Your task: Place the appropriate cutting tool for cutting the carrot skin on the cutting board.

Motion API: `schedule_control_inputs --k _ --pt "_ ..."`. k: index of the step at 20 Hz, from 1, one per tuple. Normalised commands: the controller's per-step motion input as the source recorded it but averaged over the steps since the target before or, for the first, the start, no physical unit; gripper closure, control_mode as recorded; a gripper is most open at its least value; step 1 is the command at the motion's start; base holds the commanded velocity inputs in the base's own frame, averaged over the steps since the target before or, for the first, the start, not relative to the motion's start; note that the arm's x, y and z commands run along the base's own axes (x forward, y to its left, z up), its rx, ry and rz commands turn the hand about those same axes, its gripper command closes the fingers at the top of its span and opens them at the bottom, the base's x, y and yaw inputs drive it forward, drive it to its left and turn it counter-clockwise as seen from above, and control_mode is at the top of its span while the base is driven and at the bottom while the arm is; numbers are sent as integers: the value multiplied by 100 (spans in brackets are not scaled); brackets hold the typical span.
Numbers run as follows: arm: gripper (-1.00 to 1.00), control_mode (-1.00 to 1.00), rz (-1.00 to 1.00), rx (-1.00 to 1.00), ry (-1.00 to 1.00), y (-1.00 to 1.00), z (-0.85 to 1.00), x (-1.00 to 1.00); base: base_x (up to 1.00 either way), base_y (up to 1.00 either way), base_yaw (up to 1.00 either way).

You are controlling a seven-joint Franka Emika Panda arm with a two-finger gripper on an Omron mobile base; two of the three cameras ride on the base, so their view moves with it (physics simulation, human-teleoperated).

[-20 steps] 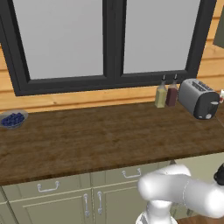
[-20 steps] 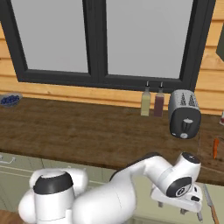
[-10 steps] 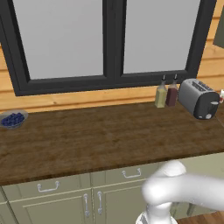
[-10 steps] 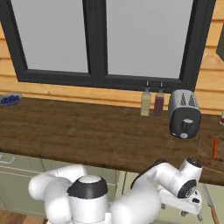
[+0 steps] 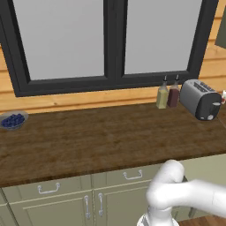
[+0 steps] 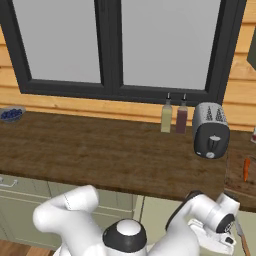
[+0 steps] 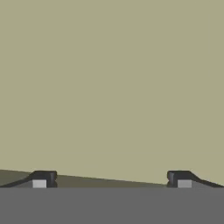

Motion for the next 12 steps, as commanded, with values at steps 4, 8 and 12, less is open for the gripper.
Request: schedule_control_inputs --k 4,8,12 --pt "-100 -100 -2 0 22 0 0 -44 0 0 0" --pt "-100 -100 -2 0 26 0 -1 -43 0 0 0" --pt "-100 -100 -1 0 27 0 0 -44 0 0 0"
